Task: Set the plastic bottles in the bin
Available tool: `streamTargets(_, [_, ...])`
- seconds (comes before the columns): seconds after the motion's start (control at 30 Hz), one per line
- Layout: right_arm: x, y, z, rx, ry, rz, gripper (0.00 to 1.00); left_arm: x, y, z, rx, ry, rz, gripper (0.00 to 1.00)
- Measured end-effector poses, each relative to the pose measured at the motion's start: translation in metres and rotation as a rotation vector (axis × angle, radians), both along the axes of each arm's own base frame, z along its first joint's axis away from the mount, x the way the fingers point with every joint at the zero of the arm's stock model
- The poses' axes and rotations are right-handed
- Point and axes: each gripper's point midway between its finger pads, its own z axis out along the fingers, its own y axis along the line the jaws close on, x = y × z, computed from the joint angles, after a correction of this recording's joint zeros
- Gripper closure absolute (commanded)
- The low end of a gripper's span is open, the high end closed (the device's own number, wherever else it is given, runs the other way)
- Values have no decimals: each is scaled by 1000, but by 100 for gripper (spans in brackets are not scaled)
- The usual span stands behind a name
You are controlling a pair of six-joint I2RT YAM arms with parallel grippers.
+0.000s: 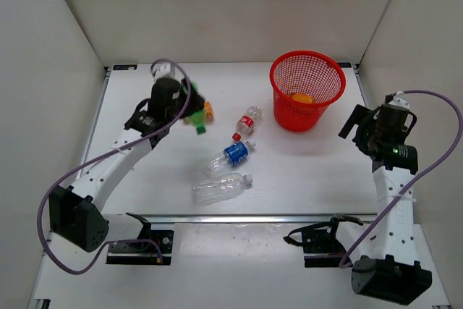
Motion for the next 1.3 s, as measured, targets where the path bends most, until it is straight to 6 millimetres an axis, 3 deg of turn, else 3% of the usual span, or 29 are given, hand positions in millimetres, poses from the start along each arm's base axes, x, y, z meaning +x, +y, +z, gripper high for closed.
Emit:
streamTargets(0.13, [-12,1,6,1,-68,-39,1,54,-83,135,-125,-327,-141,50])
streamTargets(0.17, [-17,2,4,5,-78,-46,1,68,-106,159,-153,-389,-176,50])
streamTargets(0.23, [-25,3,1,14,-93,-59,1,92,-149,186,-182,-465,-232,50])
streamTargets(0.3, [-30,2,-2,11,-92,-70,1,119,-196,201,-197,-520,-279,50])
streamTargets(0.37, [-30,3,0,6,-97,-68,1,139,-245,201,-221,-561,-336,51])
streamTargets(0.43, [-29,6,-2,8,-89,-55,1,149,-285,187,-246,-577,-386,50])
streamTargets(0.5, [-28,9,-3,15,-84,-42,1,154,-322,158,-256,-567,-429,51])
streamTargets(0.57, [-26,11,-5,25,-77,-31,0,153,-345,127,-238,-552,-449,51])
streamTargets(0.67, [-26,12,-6,27,-74,-25,1,147,-371,94,-198,-555,-463,31])
streamTargets(0.7, [-26,14,-5,28,-77,-16,1,143,-378,89,-184,-563,-466,16])
streamTargets(0.73, [-26,16,-4,28,-80,-7,0,140,-382,86,-167,-571,-468,1])
streamTargets(0.9, [-25,34,-6,15,-74,107,1,121,-397,98,-187,-591,-502,1])
streamTargets(1.03, [-27,59,-9,-25,-16,242,1,112,-377,102,-126,-529,-518,2])
streamTargets(1.13, [-25,94,-6,-41,6,395,1,84,-335,98,-55,-427,-534,1])
streamTargets(1.3, [-34,160,-9,-58,57,647,1,4,-206,88,3,-269,-479,1])
